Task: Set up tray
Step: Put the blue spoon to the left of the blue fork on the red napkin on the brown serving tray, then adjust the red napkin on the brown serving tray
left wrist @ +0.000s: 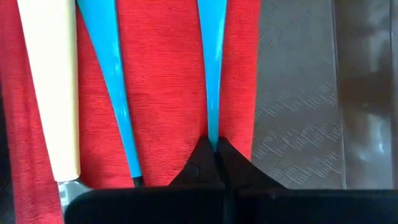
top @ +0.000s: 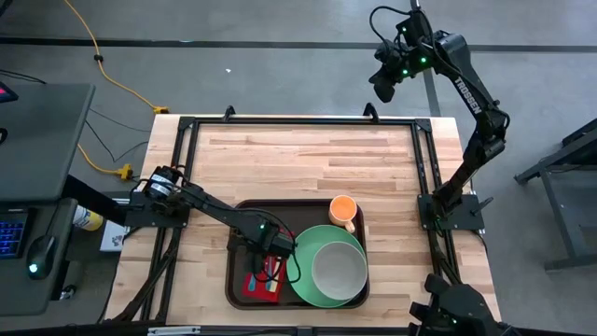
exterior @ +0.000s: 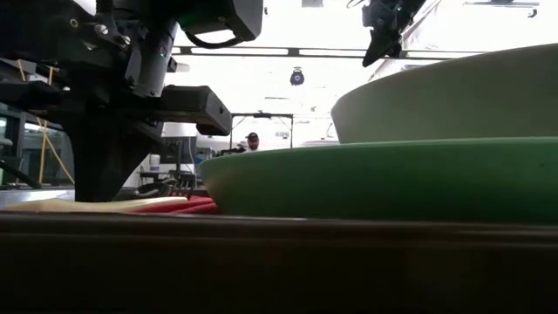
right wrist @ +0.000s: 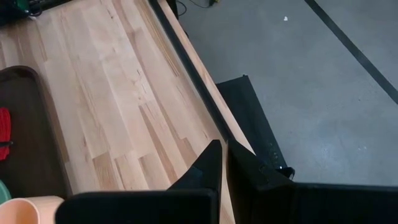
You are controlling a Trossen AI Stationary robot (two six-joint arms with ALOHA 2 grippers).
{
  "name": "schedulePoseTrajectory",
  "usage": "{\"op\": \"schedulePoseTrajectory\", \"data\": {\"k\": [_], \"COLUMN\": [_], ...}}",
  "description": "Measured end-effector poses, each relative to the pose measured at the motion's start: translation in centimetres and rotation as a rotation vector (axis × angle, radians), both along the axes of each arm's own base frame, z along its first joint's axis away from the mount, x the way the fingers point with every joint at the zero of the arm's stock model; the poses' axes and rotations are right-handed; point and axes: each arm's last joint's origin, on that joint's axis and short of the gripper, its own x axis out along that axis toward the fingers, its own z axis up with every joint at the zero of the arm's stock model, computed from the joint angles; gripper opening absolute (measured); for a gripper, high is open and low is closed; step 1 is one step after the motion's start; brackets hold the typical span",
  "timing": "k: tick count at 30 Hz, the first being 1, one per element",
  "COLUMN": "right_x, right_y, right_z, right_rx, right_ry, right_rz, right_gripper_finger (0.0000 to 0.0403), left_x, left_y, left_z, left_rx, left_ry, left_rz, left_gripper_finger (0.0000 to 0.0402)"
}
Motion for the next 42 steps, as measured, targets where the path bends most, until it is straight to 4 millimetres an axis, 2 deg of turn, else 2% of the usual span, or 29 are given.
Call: {"op": "schedulePoseTrajectory", "data": {"k": [7, 16, 19, 30, 42], "right_x": [0.0, 0.0, 0.0, 0.0, 0.0], "right_y": [0.0, 0.0, 0.0, 0.0, 0.0], "right_z": [0.0, 0.0, 0.0, 0.0, 0.0], "right_rx": [0.000, 0.002, 0.005, 0.001, 0.000], "right_ry": [0.000, -0.004, -0.002, -0.004, -0.003], "right_rz": [0.000, -0.006, -0.006, -0.005, -0.003], "right_gripper_finger": [0.0000, 0.0000, 0.0000, 0.0000, 0.0000], "left_x": [0.0, 1.0, 1.0, 1.0, 1.2], "left_y": [0.1, 2.3, 2.3, 2.2, 2.2], "left_z": [0.0, -0.1, -0.1, -0.1, 0.2], "left_rx": [0.017, 0.035, 0.029, 0.041, 0.063], "left_ry": [-0.009, -0.033, -0.028, -0.007, -0.015], "left_rz": [-0.018, 0.068, 0.072, 0.191, 0.203], "left_gripper_finger": [0.0012, 0.0012, 0.0013, 0.0085, 0.0101]}}
